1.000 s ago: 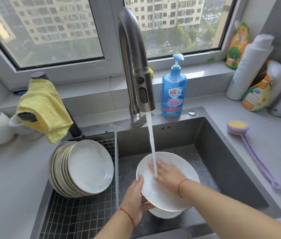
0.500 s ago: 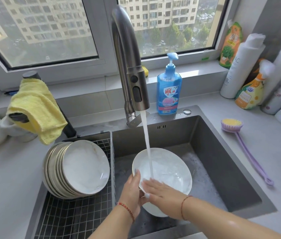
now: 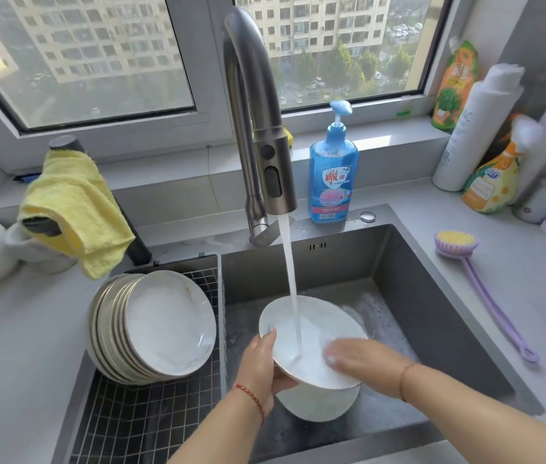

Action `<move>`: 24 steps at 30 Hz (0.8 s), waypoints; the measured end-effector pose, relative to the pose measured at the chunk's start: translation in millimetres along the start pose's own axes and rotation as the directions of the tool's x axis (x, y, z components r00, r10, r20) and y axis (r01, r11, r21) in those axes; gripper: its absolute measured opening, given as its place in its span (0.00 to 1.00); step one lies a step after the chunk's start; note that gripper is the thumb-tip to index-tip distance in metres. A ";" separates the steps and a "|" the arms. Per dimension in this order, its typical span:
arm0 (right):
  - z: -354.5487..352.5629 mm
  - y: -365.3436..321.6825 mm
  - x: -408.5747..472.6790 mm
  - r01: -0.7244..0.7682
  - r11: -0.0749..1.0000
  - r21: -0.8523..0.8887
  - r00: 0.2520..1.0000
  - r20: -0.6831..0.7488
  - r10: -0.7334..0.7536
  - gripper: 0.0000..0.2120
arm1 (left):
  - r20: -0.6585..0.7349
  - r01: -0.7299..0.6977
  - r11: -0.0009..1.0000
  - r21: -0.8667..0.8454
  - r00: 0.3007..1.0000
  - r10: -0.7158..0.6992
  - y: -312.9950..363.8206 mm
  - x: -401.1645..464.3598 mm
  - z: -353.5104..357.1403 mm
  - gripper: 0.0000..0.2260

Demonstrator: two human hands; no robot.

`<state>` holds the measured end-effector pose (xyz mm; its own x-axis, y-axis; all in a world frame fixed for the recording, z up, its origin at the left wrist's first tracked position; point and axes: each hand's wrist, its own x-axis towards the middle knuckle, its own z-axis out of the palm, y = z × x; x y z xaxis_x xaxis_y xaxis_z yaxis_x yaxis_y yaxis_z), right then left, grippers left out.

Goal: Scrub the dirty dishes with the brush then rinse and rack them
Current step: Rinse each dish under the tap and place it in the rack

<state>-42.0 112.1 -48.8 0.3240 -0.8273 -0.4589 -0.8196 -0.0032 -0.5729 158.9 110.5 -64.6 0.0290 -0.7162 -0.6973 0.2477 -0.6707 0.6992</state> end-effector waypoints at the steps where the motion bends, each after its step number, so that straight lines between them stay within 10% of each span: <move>1: 5.3 3.2 -11.9 0.058 0.998 0.020 0.998 -0.001 -0.058 0.23 | -0.017 0.006 1.000 0.011 1.000 -0.006 1.7 2.0 0.0 0.15; 7: 34.7 21.0 -21.0 0.319 0.927 -0.198 0.877 -0.310 -0.368 0.14 | -0.011 0.048 0.996 0.073 0.999 -0.048 15.4 4.0 8.7 0.20; 17: -4.4 -22.2 -22.5 0.161 0.926 0.341 0.958 -0.278 -0.064 0.16 | -0.027 -0.059 0.953 0.297 0.997 0.071 24.8 -1.9 37.2 0.33; 24: -21.8 -56.8 -12.1 0.123 0.943 0.308 0.974 -0.217 -0.056 0.17 | -0.022 0.081 0.992 0.096 0.997 -0.079 39.5 12.0 24.8 0.28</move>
<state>-9.7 110.1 4.0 0.2588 -0.9281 -0.2676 -0.5878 0.0685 -0.8061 145.0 70.6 -41.4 0.0309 -0.6564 -0.7538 0.1551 -0.7419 0.6524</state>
